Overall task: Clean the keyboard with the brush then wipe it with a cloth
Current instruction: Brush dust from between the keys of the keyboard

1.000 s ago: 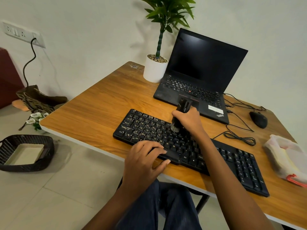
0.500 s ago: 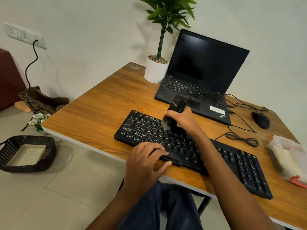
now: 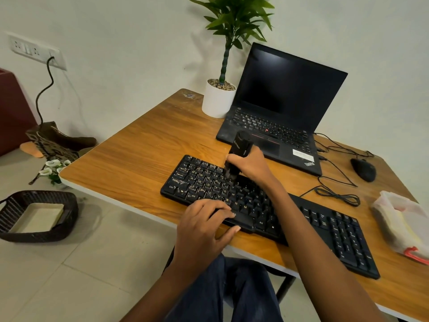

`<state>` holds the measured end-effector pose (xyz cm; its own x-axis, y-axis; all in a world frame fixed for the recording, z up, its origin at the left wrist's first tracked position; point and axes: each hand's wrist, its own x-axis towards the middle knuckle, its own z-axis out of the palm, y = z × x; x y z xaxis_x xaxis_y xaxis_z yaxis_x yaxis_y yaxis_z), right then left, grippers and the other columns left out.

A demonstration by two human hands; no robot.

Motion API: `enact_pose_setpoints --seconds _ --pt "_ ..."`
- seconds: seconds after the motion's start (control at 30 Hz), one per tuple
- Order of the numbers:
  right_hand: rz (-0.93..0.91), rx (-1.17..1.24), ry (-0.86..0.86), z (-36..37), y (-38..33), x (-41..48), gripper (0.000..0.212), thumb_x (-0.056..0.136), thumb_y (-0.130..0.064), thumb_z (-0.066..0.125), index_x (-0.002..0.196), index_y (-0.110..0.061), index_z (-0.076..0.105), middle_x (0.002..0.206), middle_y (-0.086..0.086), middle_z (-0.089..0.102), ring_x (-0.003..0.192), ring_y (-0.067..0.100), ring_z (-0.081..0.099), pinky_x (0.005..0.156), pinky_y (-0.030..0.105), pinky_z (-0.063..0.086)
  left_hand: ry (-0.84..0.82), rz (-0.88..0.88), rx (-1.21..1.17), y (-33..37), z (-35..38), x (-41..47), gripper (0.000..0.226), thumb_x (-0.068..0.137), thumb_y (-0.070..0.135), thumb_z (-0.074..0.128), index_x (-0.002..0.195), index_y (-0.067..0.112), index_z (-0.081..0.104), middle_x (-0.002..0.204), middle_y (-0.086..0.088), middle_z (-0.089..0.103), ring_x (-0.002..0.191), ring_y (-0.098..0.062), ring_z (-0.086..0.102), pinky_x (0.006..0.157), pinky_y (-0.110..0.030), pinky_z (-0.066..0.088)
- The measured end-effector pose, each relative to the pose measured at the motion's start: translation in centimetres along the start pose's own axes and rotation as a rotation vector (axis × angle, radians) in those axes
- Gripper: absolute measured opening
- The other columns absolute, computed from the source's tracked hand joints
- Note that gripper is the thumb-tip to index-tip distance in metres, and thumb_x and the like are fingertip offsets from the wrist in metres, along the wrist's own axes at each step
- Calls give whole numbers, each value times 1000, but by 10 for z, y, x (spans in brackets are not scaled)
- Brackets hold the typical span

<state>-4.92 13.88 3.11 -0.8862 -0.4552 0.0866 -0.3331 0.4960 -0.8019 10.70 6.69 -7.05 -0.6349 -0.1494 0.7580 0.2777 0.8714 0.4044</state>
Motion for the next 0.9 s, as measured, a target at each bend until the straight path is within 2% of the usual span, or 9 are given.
enact_pose_setpoints --seconds 0.1,0.23,0.4,0.57,0.73,0.83,0.9 --pt "47 7 -53 -9 5 0 13 78 -13 64 69 -15 54 67 -1 60 62 11 58 57 25 48 -2 0 -4 0 0 0 21 82 41 65 89 21 69 99 8 64 95 -9 53 80 -22 41" --pt "17 -4 46 -8 3 -4 7 78 -11 63 76 -6 60 64 -2 63 49 -1 58 46 12 41 0 -3 -2 0 1 0 22 83 41 64 89 21 69 98 8 64 94 -9 54 79 -21 41" --pt "68 7 -99 -16 3 -14 17 79 -14 65 70 -14 52 68 -1 57 65 13 57 61 24 46 4 -1 -5 0 1 0 22 82 41 64 89 21 69 98 7 64 94 -9 54 78 -23 43" --pt "1 -89 36 -8 5 -1 15 71 -19 68 78 -8 61 75 3 66 70 16 63 66 30 54 0 -3 2 -1 2 -1 22 81 42 65 90 21 68 99 7 64 94 -10 54 77 -25 45" --pt "7 -61 -5 -9 3 7 13 75 -17 69 72 -15 57 69 -3 60 59 7 54 48 15 40 2 -3 0 -1 1 0 22 81 42 65 90 22 68 99 8 63 94 -9 53 79 -22 42" --pt "-27 -22 21 -6 7 7 10 78 -21 68 74 -15 61 75 1 68 65 9 61 50 15 44 6 -2 1 -1 2 -1 21 81 41 65 89 22 68 98 8 63 94 -9 53 79 -21 40" --pt "-53 26 10 -1 6 5 11 81 -22 68 75 -19 59 75 -4 66 66 5 61 53 12 47 8 -4 -1 -1 2 -1 21 80 41 66 89 22 68 98 9 63 95 -9 53 79 -22 41"
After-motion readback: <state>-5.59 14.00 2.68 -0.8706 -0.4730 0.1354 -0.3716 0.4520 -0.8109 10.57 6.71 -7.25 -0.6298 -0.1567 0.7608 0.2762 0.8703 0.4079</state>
